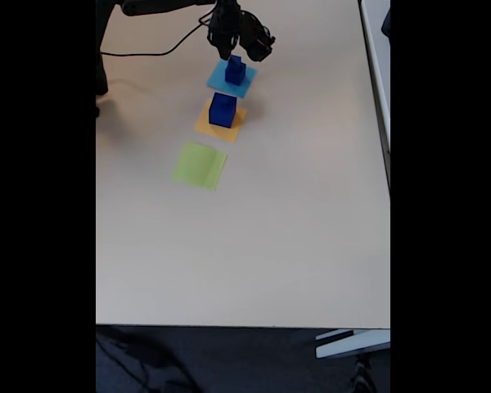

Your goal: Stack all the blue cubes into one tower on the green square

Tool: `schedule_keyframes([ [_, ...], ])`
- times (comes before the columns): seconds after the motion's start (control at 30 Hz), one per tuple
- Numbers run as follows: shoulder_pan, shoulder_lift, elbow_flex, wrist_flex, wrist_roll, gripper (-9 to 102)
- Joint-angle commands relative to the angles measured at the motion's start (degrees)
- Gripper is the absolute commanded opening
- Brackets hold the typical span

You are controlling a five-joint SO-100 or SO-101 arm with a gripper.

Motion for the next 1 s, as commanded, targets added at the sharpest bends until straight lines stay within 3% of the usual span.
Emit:
schedule_keyframes([
  [0.0, -0.4, 3.8, -0.3, -0.7, -0.4, 0],
  [0.47, 0.5, 6.9, -0.4, 1.7, -1.4, 0],
  [0.73, 5.3, 12.4, -2.9, 7.3, -7.6, 0],
  [0.97, 9.8, 14.9, -2.5, 6.8, -13.4, 0],
])
